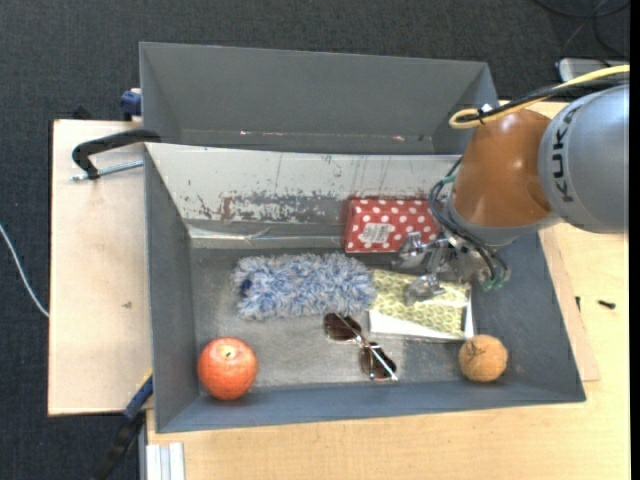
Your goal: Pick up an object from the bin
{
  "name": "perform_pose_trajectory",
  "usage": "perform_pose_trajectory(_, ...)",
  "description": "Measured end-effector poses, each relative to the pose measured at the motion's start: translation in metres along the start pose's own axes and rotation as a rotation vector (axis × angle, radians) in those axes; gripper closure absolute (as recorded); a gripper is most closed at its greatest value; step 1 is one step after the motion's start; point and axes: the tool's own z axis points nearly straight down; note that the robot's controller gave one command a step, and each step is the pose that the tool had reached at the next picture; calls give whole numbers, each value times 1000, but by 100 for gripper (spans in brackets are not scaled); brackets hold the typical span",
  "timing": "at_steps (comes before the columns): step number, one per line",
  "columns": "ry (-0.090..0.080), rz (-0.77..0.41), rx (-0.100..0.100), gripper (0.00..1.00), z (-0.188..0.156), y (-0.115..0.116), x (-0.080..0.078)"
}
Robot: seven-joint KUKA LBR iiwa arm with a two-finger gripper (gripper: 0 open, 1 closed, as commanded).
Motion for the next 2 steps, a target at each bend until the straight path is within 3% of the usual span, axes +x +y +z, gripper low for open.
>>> perform_pose_trajectory(1,-2,-1,0,100,0,0,-1)
perform_pose_trajectory(2,8,26,-2,100,-144,2,0)
